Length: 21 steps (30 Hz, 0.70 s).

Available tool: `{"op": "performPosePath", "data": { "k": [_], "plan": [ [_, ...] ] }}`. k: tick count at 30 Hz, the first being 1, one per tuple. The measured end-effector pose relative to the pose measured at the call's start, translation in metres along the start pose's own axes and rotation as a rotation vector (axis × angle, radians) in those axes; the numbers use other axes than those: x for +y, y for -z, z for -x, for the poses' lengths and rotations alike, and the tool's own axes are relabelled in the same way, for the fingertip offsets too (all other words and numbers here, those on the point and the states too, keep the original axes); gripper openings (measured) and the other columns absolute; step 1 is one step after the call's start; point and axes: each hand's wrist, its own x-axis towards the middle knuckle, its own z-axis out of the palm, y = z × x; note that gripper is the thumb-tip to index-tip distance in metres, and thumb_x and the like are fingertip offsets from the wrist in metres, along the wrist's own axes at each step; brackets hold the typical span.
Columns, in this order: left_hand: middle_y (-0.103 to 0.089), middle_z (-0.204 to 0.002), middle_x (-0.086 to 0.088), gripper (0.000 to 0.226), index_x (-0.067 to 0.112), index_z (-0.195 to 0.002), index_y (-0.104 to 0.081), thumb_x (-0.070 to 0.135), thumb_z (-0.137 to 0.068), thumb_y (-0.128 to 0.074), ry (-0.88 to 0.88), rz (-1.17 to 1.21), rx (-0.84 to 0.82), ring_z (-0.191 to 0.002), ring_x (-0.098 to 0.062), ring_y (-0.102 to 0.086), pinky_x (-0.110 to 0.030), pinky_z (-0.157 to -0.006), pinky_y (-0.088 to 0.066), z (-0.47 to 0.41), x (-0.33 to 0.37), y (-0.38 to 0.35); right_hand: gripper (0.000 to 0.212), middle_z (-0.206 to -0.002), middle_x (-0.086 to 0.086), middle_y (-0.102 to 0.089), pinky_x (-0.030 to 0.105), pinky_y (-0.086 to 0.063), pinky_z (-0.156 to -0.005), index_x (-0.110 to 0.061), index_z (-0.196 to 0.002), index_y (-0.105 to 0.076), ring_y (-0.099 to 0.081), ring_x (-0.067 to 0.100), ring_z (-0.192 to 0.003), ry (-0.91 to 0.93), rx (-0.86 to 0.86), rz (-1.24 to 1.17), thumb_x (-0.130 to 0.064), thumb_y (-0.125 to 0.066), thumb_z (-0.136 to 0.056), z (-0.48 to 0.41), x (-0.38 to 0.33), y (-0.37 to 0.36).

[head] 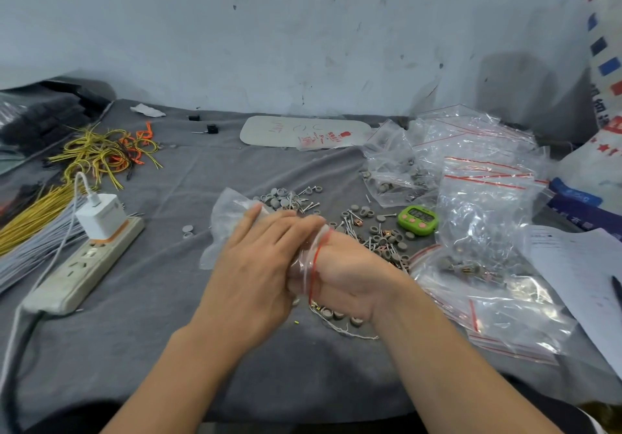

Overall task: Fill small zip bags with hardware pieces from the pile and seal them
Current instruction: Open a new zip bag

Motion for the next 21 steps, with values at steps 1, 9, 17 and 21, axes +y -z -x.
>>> {"op": "performPosePath", "data": {
  "k": [1,9,17,21],
  "plan": [
    [-0.057,-0.125,0.015,0.091,0.030,-0.141,-0.048,0.015,-0.056,-0.077,0.017,-0.010,0.020,-0.124,-0.014,-0.053,-0.037,-0.124,-0.018,0.001,0.000,0.001,0.028,-0.083,0.009,-0.055,0.026,-0.050,-0.067,-0.004,-0.099,-0.058,-0.059,0.012,-0.073,0.005,-0.006,0.020,0.019,-0.042,-0.096,0.001,-0.002,0.000],
    [-0.054,-0.098,0.006,0.113,0.025,-0.151,-0.040,0.007,-0.049,-0.086,0.275,-0.299,-0.010,-0.103,-0.023,-0.055,-0.045,-0.120,-0.026,-0.001,-0.035,0.008,0.025,-0.092,0.002,-0.080,0.033,-0.061,-0.088,-0.018,-0.095,-0.079,-0.075,0.019,-0.092,0.156,0.539,0.273,0.000,-0.062,-0.096,0.011,-0.028,0.037],
    [-0.049,-0.147,0.008,0.134,0.041,-0.159,-0.009,0.049,-0.052,-0.089,0.349,-0.138,-0.453,-0.139,-0.015,-0.042,-0.042,-0.124,-0.011,-0.009,-0.057,0.013,0.041,-0.121,0.002,-0.072,0.031,-0.054,-0.091,-0.029,-0.124,-0.072,-0.067,0.024,-0.109,-0.249,0.442,1.616,-0.012,-0.064,-0.088,-0.008,-0.015,0.067],
    [-0.023,-0.166,0.009,0.146,0.043,-0.159,0.008,0.055,-0.050,-0.088,0.322,-0.085,-0.570,-0.151,-0.011,-0.022,-0.035,-0.124,-0.006,-0.014,-0.056,0.011,0.037,-0.088,-0.010,-0.065,0.027,-0.049,-0.075,-0.034,-0.112,-0.074,-0.062,0.017,-0.086,-0.277,0.359,1.628,-0.008,-0.065,-0.088,-0.021,-0.017,0.067]
  ]
}}
